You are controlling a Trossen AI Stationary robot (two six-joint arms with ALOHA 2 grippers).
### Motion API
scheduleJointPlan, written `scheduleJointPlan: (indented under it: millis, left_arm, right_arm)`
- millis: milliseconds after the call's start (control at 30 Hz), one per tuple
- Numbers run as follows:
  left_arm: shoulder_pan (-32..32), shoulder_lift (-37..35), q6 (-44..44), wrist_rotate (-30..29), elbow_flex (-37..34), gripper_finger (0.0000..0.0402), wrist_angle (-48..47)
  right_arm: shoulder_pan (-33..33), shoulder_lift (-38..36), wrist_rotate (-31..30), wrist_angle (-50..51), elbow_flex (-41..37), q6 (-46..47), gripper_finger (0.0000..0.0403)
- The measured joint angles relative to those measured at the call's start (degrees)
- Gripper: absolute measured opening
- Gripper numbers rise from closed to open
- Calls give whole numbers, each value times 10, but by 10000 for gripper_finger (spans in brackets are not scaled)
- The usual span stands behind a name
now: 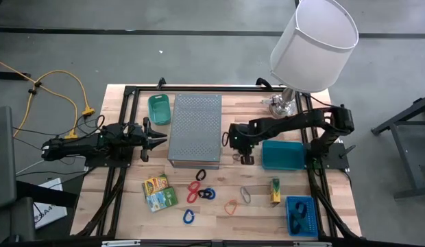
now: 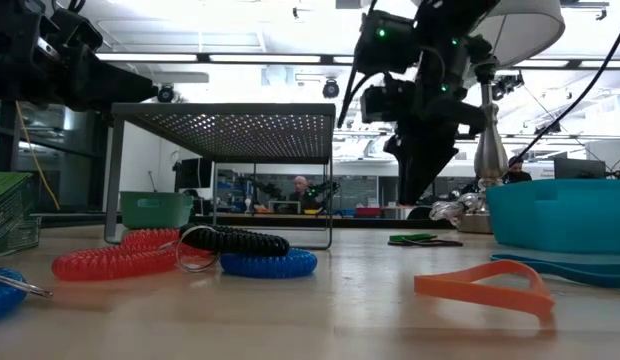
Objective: Pick & Place Office Desk Supplies
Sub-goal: Put the green rubberband into the blue basket
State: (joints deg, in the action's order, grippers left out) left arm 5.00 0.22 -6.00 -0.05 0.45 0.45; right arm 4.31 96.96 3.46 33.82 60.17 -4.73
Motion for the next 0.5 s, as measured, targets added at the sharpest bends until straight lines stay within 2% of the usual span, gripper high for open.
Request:
scheduleJointPlan:
  millis: [233, 500]
  left_arm:
    - [0, 0, 0, 0, 0, 79, 0]
    - [0, 0, 0, 0, 0, 79, 0]
  right_arm:
    - [13, 0, -2, -41, -50, 2, 63]
    - [19, 0, -35, -50, -56, 0, 63]
